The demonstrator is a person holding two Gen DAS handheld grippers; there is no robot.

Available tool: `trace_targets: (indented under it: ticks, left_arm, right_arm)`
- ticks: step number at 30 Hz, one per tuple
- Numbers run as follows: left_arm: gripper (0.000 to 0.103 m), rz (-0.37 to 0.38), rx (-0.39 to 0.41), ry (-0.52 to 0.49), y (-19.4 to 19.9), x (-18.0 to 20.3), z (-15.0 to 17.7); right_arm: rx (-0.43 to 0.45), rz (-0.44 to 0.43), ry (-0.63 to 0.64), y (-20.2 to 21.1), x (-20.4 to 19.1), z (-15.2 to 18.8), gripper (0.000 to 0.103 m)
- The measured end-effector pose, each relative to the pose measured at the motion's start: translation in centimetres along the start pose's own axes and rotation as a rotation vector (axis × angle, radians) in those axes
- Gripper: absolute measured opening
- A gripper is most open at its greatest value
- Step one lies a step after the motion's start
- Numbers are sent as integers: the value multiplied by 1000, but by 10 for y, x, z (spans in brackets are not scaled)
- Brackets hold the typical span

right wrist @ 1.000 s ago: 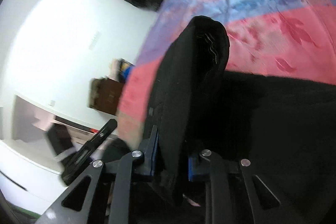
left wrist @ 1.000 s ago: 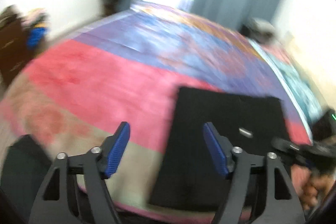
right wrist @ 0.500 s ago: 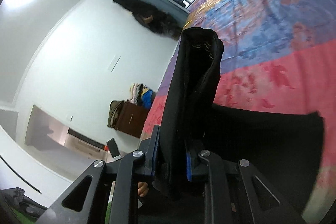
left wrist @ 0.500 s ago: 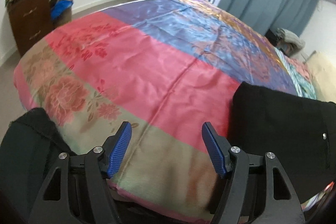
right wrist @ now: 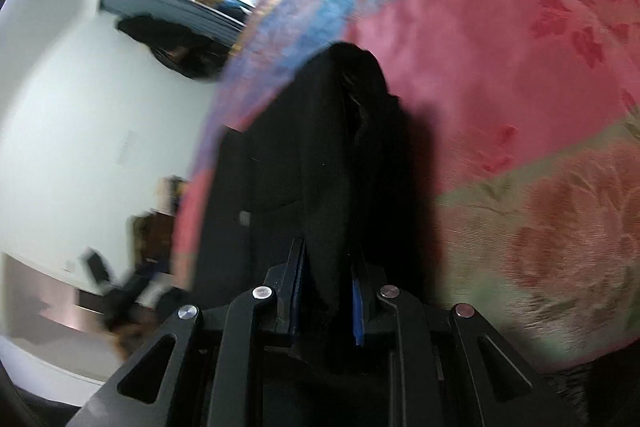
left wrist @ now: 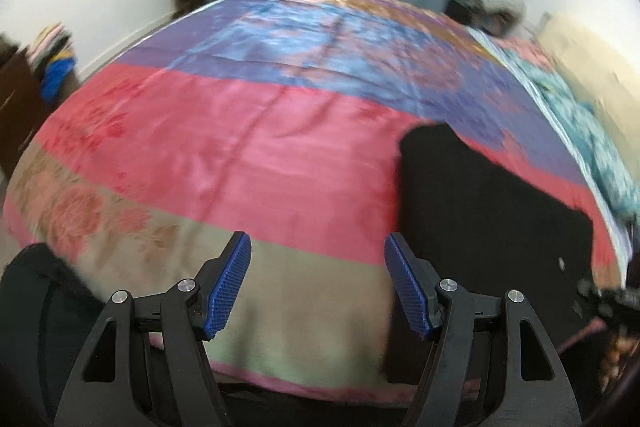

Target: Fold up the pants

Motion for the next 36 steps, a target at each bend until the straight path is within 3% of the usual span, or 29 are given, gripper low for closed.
trace_targets:
  ticks: [2,5,8,13,16,19,24,27,30,33,36]
  left_arm:
    - [71,21,1,-60,4,17,3]
    - [72,48,31,-162,15,42,5]
    - [73,67,36,-269,17,67,13]
    - [73,54,-53,-406,-5,100,38]
    - [73,34,-107,-461,-16,107,56]
    - [77,54,-104,-472,-9,106,60]
    - [78,65,-109,-384,3,87,56]
    - [79,86,-93,-312,6,81,47]
    - [85,86,-101,-310,-1,86,46]
    - [85,71,-177,-362,-17,96,61]
    - [85,109,-192,-331,-9,93,56]
  right_arm:
    - [-2,40,29,1,-7,-5,29]
    - [-27,184,135,11,-22,-16,44]
    - [25,318,285,32,-51,-38,44]
    - [75,267,472,29,-114,-73,44]
    - [56,250,492,-2,-113,-83,44]
    - [-102,400,467,-53,-58,-71,40]
    - [-21,416,453,-25,-62,-59,40]
    - [15,369,519,7,-88,-35,40]
    - [-17,275,537,10,-103,3,40]
    - [-133,286,481,-10,-76,38,37]
    - [-104,274,410,-9,-67,38,32]
Point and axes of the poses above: each gripper's, at about its wrist camera, not at the fingertips, and y roughly against the way its jaws point, x to its right, z to its underside, the point moved 4 cm from there along -y, roughly the way its jaws point, and after that the axes turned 3 degrees about y, right-handed, at the moved point
